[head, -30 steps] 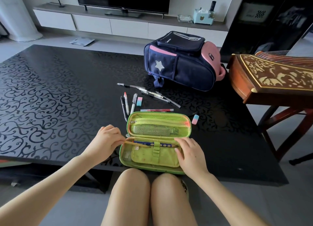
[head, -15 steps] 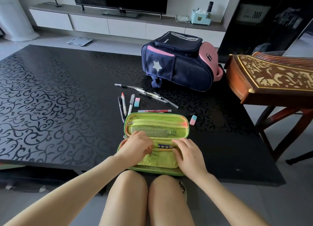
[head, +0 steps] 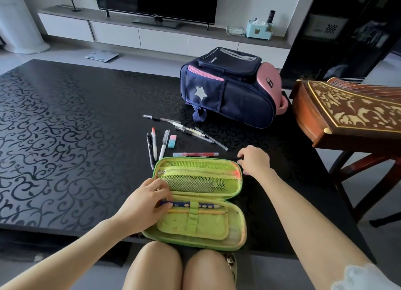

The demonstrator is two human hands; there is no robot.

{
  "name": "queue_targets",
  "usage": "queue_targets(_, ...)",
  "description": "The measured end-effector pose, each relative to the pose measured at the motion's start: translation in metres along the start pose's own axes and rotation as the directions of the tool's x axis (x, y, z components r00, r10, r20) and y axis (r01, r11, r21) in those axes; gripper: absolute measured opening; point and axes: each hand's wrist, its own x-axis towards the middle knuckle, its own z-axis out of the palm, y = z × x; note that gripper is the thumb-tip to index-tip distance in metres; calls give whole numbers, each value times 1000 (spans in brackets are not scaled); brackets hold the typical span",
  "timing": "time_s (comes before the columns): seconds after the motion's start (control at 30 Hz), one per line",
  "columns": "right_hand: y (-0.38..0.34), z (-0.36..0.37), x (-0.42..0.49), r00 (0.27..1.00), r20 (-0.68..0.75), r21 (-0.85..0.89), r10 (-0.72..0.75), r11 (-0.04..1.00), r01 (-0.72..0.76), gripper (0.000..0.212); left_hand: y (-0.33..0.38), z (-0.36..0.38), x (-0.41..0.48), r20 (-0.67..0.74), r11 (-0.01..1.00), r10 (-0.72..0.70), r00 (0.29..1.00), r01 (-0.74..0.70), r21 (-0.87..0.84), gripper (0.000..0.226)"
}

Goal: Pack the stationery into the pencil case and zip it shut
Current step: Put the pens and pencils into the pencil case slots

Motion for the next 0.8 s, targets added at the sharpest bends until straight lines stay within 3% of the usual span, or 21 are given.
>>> queue_targets(0.13, -1, -7, 4, 998, 7, -205, -68, 977, 67, 34, 3, -1, 1, 11, 1000, 4, 1000, -4, 14, 28)
queue_targets(0.23, -4, -21, -13, 977, -213, 30, 0, 1000, 7, 28, 7, -8, 5, 4, 1000, -10, 1000, 10, -21, 34)
queue_targets(0.3, -12, -28, -39, 908, -412, 179, -70, 971, 156, 19, 11, -17, 11, -82, 998, -53, 995, 52, -16, 34)
queue_targets(0.37, -24, -30, -75, 815, -515, 126, -266, 917, 379, 11, 17, -28, 16, -197, 989, -147, 969, 141, -47, 33)
queue_targets(0.43, -37, -23, -110, 758, -501, 59, -417, 858, 511, 11, 25, -37, 19, -233, 980, -186, 955, 163, -114, 36)
queue_targets(0.5, -48, -16, -133, 735, -471, 62, -488, 812, 580, 16, 33, -42, 17, -135, 992, -74, 988, 59, -113, 39)
queue_targets(0.6, -62, -8, -146, 734, -444, 107, -513, 783, 612, 17, 36, -38, 9, 7, 988, 100, 995, -99, -115, 32)
queue_targets(0.8, -52, 14, -159, 873, -331, 322, -357, 827, 461, 33, 11, -36, -23, 52, 988, -18, 998, 26, -153, 37)
